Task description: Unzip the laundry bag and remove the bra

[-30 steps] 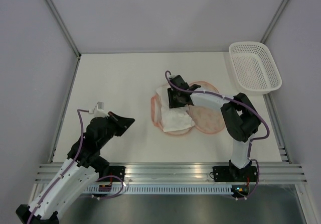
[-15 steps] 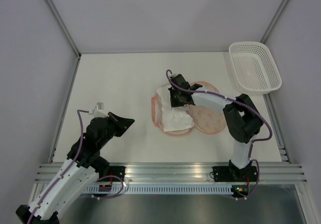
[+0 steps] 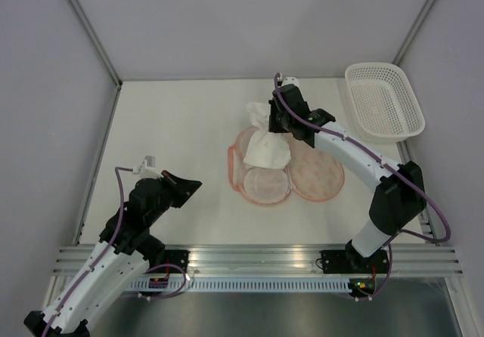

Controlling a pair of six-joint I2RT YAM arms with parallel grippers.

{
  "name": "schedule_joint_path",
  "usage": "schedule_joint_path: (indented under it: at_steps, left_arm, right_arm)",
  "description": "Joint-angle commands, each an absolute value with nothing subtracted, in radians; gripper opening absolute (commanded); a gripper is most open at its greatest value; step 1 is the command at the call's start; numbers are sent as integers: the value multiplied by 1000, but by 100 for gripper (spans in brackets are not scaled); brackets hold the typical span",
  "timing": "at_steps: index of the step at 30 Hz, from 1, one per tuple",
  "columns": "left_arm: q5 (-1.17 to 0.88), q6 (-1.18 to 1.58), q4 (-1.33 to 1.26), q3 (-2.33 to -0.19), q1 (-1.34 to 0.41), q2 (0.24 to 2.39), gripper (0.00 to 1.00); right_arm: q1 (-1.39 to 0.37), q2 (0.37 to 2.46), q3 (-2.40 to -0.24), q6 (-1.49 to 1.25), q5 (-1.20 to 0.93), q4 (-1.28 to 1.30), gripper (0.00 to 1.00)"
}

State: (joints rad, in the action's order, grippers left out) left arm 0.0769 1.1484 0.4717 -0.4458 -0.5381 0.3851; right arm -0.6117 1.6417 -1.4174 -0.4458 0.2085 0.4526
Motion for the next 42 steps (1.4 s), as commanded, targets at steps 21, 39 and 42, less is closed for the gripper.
schedule_joint_path:
  at_steps: [21, 39, 42]
  left_arm:
    - [94, 1115, 491, -494, -534, 388, 2]
    - [6, 1195, 508, -511, -534, 465, 2]
    - [5, 1206, 508, -514, -534, 480, 2]
  right_arm:
    - [-19, 1919, -1995, -387, 431, 690, 0]
    - [311, 2307, -2396, -489, 224, 698, 0]
    - [350, 2353, -2381, -523, 151, 698, 1]
